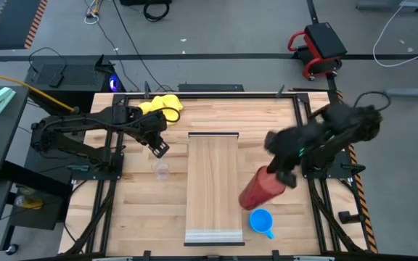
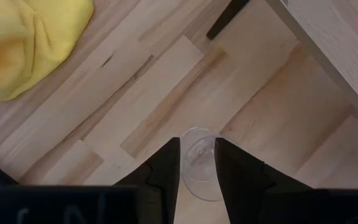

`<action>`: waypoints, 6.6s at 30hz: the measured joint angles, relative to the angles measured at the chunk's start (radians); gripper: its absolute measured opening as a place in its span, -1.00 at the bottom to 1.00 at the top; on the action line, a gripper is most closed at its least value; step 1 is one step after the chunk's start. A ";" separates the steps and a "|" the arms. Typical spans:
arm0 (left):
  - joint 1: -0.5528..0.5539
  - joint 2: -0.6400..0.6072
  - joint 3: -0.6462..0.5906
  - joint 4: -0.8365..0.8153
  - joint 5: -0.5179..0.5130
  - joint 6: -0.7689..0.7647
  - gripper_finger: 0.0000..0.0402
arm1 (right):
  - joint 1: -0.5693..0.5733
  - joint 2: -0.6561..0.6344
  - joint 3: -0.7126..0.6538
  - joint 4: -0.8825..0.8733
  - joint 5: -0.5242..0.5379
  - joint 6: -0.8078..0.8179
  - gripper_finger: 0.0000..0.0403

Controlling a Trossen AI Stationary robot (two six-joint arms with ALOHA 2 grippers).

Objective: Stack small to large cups/mugs on shelf
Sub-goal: Put the red cup on the shelf

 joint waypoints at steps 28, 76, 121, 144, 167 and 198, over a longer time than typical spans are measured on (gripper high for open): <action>0.005 0.000 0.000 0.016 0.000 -0.052 -0.47 | 0.047 0.398 0.283 0.104 0.062 -0.385 -0.97; 0.005 0.002 0.000 0.069 0.000 -0.051 -0.47 | 0.072 0.433 0.282 0.161 0.029 -0.501 -0.93; -0.241 -0.048 0.001 0.465 0.129 -0.136 -0.47 | 0.031 0.478 0.281 0.193 -0.051 -0.566 -0.75; -0.530 0.040 0.000 0.605 -0.008 -0.286 -0.47 | 0.040 0.446 0.282 0.227 -0.052 -0.577 -0.75; -0.654 0.199 0.000 0.932 0.027 -0.085 -0.47 | 0.300 0.129 0.209 0.050 0.586 0.193 -0.88; -0.669 0.341 0.001 1.106 -0.134 -0.164 -0.47 | 0.498 0.118 -0.615 0.757 0.789 0.537 -1.00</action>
